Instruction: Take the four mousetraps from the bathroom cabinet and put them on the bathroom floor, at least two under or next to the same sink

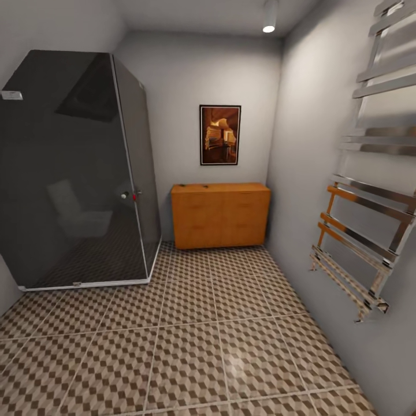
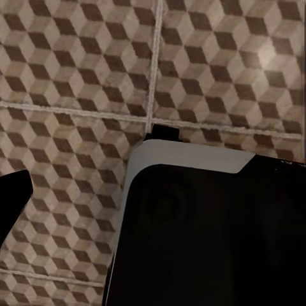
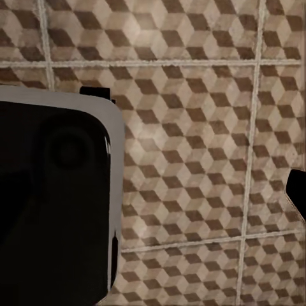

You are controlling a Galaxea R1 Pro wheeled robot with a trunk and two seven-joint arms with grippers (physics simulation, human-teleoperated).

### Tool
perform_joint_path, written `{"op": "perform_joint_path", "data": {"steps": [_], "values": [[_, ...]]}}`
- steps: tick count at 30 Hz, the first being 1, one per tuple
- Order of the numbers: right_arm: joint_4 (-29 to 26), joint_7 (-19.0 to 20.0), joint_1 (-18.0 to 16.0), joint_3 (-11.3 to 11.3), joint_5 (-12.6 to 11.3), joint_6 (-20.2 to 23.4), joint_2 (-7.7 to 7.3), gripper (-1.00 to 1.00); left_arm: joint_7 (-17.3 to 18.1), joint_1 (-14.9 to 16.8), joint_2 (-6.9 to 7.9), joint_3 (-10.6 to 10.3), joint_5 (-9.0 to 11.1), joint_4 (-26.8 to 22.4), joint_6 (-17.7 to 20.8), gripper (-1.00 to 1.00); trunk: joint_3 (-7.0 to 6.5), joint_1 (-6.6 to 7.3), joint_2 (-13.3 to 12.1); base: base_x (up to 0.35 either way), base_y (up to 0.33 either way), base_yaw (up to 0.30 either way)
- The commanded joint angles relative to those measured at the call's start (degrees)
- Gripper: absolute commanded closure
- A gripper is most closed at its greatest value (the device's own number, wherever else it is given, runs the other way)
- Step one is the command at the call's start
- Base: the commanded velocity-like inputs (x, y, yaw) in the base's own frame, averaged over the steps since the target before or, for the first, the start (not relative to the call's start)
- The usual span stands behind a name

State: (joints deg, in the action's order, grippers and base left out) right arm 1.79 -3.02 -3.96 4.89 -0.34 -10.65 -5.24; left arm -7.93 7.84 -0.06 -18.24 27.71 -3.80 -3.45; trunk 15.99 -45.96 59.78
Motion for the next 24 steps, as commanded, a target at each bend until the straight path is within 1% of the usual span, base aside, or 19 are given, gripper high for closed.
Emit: {"op": "perform_joint_path", "data": {"steps": [1, 16, 24], "values": [[0.20, -0.26, -0.08, 0.46, -0.02, -0.29, 0.00, -1.00, -0.22, 0.02, -0.01, -0.49, 0.49, 0.00, -0.14, -1.00, 0.07, -0.03, 0.04, 0.310, 0.000, 0.000], [0.16, -0.82, -0.11, 0.47, -0.01, 0.34, 0.11, -1.00, -0.16, 0.01, -0.03, 0.01, 0.57, 0.01, -0.11, -1.00, 0.07, -0.03, 0.04, 0.318, 0.000, 0.000], [0.15, -0.64, -0.12, 0.47, -0.01, 0.37, 0.16, -1.00, -0.16, 0.02, -0.02, 0.86, 0.89, -0.06, -0.09, -1.00, 0.07, -0.03, 0.04, 0.320, 0.000, 0.000]]}}
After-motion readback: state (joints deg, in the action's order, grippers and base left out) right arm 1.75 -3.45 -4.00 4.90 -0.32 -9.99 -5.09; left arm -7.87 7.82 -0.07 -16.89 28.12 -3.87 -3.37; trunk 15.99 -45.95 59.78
